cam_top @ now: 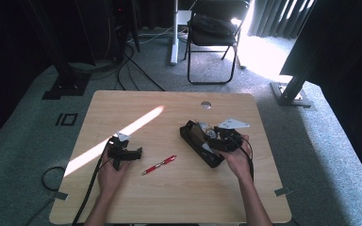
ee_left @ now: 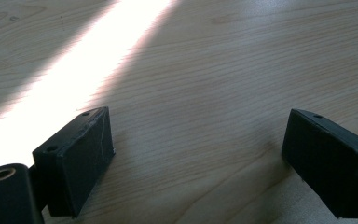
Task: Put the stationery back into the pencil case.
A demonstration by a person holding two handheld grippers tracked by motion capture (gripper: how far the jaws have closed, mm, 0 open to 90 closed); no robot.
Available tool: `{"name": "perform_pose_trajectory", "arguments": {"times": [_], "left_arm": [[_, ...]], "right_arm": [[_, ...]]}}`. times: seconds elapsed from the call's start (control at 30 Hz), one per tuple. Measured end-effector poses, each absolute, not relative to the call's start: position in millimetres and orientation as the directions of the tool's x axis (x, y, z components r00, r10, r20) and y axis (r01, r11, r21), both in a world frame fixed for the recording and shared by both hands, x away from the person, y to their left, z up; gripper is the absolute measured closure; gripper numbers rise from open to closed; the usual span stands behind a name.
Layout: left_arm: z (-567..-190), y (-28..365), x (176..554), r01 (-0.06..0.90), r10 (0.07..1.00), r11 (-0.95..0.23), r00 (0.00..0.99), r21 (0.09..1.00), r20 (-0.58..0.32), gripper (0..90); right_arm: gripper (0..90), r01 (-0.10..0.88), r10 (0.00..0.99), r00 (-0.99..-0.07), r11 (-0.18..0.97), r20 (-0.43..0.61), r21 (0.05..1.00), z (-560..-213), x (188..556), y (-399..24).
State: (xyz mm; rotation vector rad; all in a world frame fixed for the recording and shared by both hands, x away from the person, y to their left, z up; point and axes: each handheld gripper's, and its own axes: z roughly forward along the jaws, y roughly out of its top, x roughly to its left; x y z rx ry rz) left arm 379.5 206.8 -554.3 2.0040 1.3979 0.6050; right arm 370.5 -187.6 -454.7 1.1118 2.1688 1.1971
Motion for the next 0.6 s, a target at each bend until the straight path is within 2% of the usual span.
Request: {"name": "perform_pose_trajectory", "arguments": {"times": [0.6], "left_arm": [[-554.3, 206.8, 379.5, 0.66, 0.941, -0.253, 0.337, 0.707, 0.022, 8.9]], "right_arm": [[41.7, 0.467, 0.816, -0.578, 0.321, 0.01, 0.824, -464.7, 372.6, -185.1]]}}
